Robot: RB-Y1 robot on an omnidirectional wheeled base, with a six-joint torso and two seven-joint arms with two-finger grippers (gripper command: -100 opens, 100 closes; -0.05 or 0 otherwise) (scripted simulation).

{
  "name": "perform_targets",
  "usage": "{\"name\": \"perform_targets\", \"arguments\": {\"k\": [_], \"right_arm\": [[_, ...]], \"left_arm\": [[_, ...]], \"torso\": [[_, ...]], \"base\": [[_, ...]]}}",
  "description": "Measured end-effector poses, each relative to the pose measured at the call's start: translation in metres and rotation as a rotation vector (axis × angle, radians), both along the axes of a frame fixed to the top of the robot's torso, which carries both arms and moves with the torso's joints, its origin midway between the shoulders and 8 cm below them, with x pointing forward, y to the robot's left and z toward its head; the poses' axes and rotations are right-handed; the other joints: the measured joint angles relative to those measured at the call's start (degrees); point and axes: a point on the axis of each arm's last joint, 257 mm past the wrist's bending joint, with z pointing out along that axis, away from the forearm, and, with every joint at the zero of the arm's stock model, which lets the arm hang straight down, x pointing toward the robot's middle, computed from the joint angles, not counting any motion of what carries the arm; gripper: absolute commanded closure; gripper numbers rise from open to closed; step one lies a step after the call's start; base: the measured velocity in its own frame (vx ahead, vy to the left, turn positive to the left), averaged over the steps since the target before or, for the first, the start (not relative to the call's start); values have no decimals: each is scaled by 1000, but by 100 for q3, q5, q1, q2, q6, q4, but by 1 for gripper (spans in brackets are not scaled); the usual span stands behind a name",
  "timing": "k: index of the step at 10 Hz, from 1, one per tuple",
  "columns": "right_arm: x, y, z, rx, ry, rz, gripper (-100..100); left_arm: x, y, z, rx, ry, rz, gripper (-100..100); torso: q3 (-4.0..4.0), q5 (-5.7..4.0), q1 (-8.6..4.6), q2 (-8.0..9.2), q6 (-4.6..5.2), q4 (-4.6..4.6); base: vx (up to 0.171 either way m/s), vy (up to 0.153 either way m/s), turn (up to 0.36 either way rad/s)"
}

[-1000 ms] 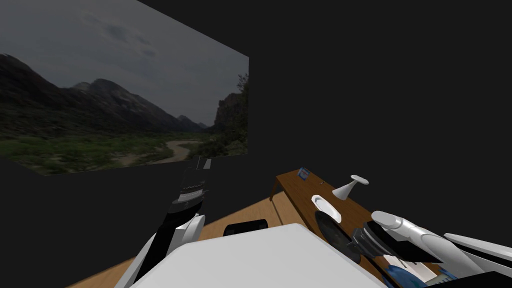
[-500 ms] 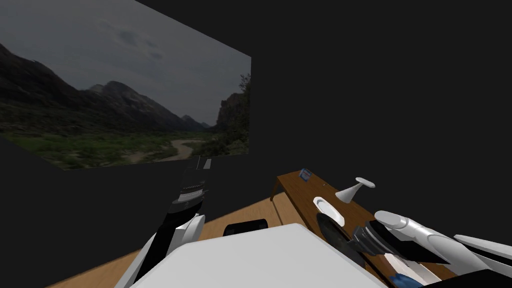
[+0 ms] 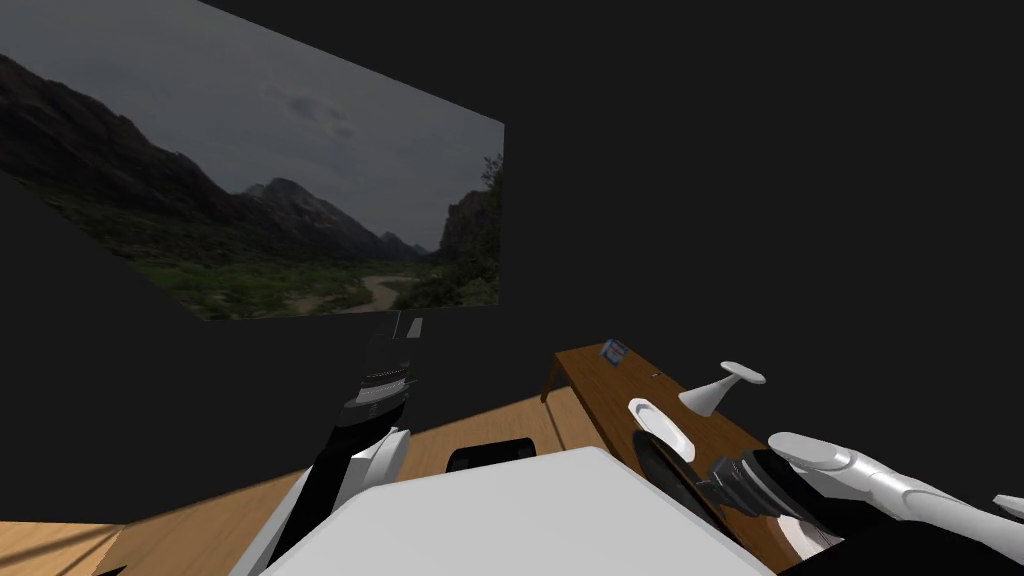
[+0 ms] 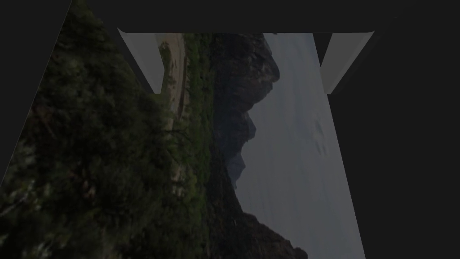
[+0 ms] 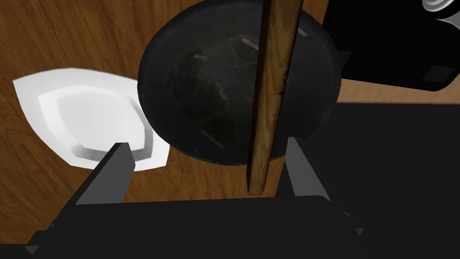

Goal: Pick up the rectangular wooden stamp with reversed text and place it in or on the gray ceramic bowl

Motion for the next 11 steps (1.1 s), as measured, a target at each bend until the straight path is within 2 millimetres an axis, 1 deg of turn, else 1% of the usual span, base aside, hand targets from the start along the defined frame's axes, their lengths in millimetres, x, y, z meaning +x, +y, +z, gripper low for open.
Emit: {"name": "perform_targets", "arguments": {"k": [1, 2, 3, 4, 5, 6, 7, 8, 9, 10, 11], "right_arm": [[-9, 4, -3, 10, 9, -8, -100], [-1, -2, 5, -9, -12, -14, -100], [2, -4, 11, -19, -29, -23, -100], [-6, 3, 9, -5, -26, -36, -100], [1, 1, 17, -19, -43, -38, -100], [2, 4, 21, -18, -55, -50, -100], [-8, 9, 17, -4, -46, -66, -100], [-18, 14, 14, 6, -33, -76, -100], [-14, 11, 21, -9, -47, -80, -100], [-13, 13, 25, -12, -53, -94, -100], [-19, 19, 22, -1, -44, -105, -100]], "left_arm": [[0, 0, 0, 0, 0, 0, 0], [0, 0, 0, 0, 0, 0, 0], [0, 0, 0, 0, 0, 0, 0], [0, 0, 0, 0, 0, 0, 0], [0, 0, 0, 0, 0, 0, 0], [0, 0, 0, 0, 0, 0, 0], [0, 0, 0, 0, 0, 0, 0], [0, 0, 0, 0, 0, 0, 0], [0, 0, 0, 0, 0, 0, 0], [0, 0, 0, 0, 0, 0, 0], [0, 0, 0, 0, 0, 0, 0]], "torso": [[-4, 1, 8, -7, -1, -2], [0, 4, 2, 2, -13, 0], [3, 0, -8, 5, -3, 1], [0, -2, -4, -1, 2, 0], [2, 3, -1, 4, -11, 1], [3, 0, -3, 6, -3, 1], [0, -1, -1, -1, 1, 0], [-5, 1, 6, -9, 0, -2], [-3, 3, 0, -3, -11, -1], [1, -1, -6, 2, -4, 1], [0, -2, -3, -1, 1, 0]], "base": [[-64, -28, 261], [-65, -62, 161], [-23, -37, -30], [-65, -32, 203], [-67, -43, 153], [-23, -25, -4], [2, -7, -26], [-50, -30, 212], [-67, -52, 181], [-34, -33, -1], [-68, -35, 258]]}}
